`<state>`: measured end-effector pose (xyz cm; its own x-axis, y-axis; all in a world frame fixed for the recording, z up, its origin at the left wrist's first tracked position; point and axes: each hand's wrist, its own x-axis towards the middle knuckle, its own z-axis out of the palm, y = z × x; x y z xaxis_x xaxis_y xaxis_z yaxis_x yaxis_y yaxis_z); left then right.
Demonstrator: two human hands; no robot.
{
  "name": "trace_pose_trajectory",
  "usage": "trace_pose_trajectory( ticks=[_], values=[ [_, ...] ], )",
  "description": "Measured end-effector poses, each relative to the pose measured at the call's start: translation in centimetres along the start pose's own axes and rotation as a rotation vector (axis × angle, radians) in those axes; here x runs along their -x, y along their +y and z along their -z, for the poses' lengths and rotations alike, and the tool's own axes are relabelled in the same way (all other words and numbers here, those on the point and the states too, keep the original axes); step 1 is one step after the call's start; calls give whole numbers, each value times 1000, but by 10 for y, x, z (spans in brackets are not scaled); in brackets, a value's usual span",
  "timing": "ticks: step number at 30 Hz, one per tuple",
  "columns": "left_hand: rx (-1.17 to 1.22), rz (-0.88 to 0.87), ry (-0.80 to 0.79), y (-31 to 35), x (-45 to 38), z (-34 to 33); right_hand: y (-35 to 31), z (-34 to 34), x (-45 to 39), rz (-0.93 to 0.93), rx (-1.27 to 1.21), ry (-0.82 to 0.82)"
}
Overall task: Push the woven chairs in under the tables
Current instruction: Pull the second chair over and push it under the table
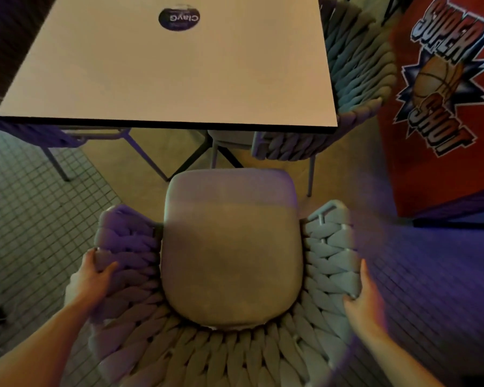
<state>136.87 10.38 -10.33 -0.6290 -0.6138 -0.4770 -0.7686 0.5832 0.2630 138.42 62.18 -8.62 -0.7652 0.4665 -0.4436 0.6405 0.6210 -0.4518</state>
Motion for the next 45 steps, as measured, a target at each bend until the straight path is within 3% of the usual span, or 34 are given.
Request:
trace_pose_trajectory(
  ticks=[16,31,45],
  values=[
    [-81,-120,10,-53,-125,79,-96,-90,68,-62,-78,43],
    [-58,-131,31,-30,-162,78,-131,-88,15,-19,-68,27],
    [-40,-147,-27,-25,-171,85,-143,-95,20,-75,-119,-1]
  ],
)
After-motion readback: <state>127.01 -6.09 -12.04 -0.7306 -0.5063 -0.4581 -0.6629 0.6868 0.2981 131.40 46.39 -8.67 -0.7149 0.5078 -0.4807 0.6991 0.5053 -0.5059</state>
